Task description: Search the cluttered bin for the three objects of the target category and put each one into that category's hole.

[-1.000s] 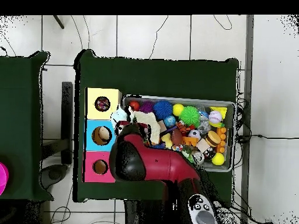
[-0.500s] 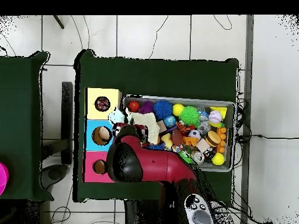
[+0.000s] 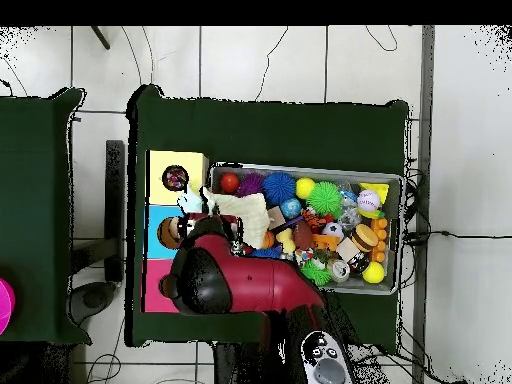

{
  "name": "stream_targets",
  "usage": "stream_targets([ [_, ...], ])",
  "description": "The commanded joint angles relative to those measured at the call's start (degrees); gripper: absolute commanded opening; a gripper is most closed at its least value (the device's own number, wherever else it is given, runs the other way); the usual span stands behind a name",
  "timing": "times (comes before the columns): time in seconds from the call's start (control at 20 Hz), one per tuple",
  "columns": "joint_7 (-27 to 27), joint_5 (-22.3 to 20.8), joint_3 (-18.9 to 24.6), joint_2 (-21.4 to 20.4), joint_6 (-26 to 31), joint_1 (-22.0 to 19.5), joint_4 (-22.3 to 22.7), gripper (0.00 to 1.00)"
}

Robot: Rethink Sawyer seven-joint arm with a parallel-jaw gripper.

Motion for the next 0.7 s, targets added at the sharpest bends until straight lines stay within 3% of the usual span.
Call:
stream_targets([
  [0.05, 8.9, 1.3, 0.6, 1.9, 3.0, -0.1, -0.7, 0.00],
  [0.45, 8.2, 1.1, 0.5, 2.0, 3.9, 0.1, -1.2, 0.00],
  [0.5, 8.0, 1.1, 0.6, 2.0, 4.3, 0.0, -1.3, 1.00],
  [0.7, 7.8, 1.1, 0.7, 2.1, 4.9, -0.1, -1.6, 1.00],
])
